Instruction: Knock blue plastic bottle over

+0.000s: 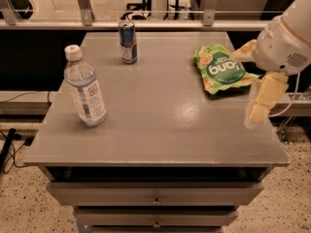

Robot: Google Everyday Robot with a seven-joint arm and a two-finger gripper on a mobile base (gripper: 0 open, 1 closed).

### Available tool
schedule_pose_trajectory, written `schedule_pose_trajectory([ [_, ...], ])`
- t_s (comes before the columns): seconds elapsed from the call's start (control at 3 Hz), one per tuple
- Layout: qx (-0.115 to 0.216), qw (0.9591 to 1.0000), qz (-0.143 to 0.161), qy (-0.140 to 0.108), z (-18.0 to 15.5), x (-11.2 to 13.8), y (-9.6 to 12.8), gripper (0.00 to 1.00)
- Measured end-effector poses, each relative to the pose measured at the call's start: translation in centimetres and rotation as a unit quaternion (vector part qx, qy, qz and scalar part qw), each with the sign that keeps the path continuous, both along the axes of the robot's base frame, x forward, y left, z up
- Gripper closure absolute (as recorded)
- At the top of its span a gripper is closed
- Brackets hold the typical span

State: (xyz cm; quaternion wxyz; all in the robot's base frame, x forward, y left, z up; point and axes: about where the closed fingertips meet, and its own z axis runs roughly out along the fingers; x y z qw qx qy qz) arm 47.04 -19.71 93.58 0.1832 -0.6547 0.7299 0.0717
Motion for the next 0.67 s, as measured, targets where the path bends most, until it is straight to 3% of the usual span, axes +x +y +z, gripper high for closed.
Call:
schedule_pose_trajectory([
  [0.33, 0.085, 0.9946, 0.054, 0.028, -2.5, 0.9, 3.5, 0.0],
  [0.67, 0.155, 0.9841, 0.075, 0.043, -4.2, 1.5, 7.1, 0.0],
])
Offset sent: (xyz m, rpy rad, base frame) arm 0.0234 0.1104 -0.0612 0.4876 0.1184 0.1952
